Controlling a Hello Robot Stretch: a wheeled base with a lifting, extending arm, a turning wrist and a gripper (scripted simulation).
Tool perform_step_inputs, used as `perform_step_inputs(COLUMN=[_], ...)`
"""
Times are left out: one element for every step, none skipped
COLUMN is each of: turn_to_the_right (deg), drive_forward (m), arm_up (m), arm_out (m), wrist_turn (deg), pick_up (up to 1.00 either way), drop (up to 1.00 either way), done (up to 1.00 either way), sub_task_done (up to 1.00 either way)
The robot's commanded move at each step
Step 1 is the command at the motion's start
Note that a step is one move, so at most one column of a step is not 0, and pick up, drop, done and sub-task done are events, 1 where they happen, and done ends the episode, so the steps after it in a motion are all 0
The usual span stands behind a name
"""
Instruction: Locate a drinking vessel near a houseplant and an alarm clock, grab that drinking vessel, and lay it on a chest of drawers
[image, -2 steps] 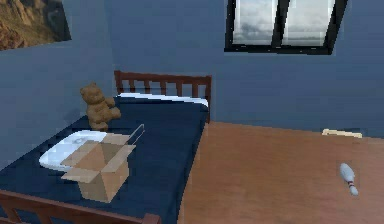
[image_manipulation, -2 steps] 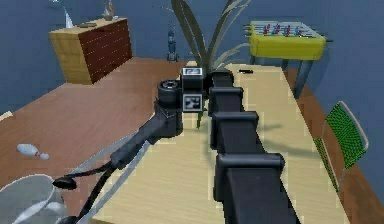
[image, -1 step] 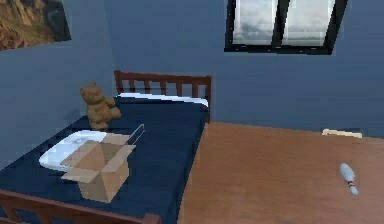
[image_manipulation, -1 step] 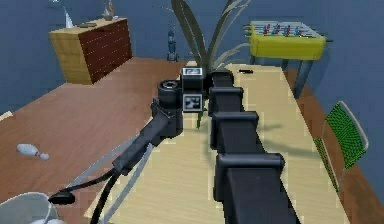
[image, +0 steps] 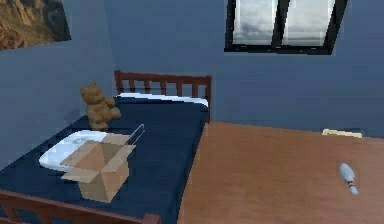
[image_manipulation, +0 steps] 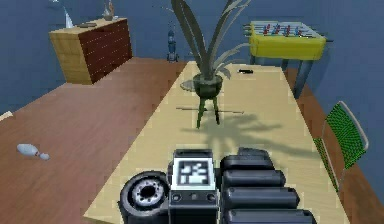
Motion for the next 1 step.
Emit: perform_step_inputs(turn_to_the_right=[12.0], drive_forward=[0.00], arm_up=[0.00], arm_out=[0.00], wrist_turn=[0.0], pick_up=[0.00], drop=[0.00], done=[0.00], sub_task_done=[0.00])
